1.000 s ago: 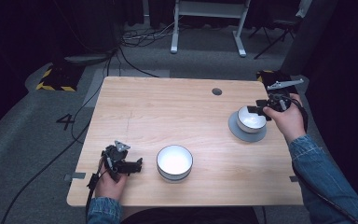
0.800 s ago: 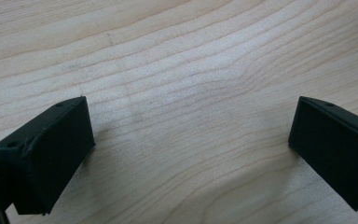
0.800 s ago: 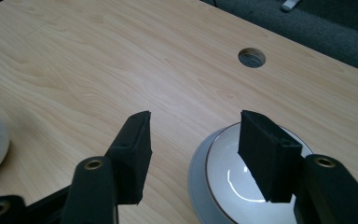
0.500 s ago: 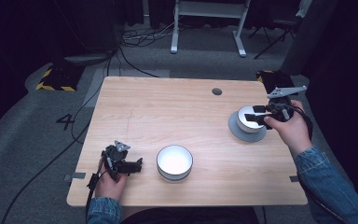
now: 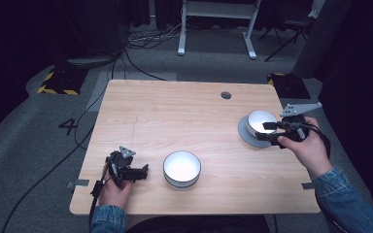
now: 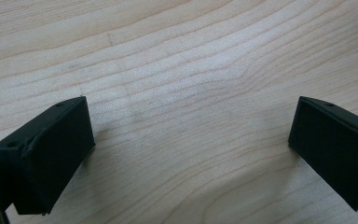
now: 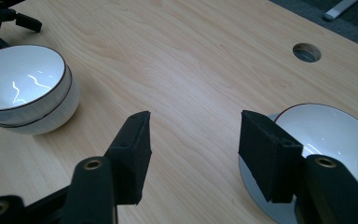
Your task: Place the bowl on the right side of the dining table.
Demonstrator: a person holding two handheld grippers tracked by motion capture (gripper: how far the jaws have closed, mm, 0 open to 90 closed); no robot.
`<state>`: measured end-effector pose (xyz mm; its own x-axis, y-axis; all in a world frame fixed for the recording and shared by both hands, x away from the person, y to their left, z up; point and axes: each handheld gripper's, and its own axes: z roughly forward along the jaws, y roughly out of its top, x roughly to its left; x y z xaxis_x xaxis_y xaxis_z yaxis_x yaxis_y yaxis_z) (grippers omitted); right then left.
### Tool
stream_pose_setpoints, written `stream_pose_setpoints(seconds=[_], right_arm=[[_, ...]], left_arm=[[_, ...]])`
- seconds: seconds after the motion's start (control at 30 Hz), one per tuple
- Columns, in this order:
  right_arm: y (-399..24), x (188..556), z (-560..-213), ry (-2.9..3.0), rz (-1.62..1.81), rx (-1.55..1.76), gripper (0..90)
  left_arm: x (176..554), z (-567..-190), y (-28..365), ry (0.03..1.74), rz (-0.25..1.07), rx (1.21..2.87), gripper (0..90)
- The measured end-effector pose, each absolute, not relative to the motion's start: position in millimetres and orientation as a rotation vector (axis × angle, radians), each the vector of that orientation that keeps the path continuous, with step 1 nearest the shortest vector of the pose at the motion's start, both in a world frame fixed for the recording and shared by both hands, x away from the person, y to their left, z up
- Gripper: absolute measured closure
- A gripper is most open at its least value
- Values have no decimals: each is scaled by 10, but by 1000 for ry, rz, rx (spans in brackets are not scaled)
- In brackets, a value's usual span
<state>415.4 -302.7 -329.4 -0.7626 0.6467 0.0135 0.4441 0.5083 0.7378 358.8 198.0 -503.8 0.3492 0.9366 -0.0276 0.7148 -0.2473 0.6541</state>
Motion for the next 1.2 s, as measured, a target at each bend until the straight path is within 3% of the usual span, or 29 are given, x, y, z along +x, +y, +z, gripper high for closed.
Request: stream_pose_setpoints(seconds=[0.47, 1.2], right_arm=[[-3049, 3930, -3476, 2523, 1109, 895, 430], [-3065, 3788, -4045, 2560, 1121, 881, 398]], left_arm=[[3588, -5038, 1980, 1433, 502, 2042, 1], [3589, -5039, 1980, 1432, 502, 2041, 1]])
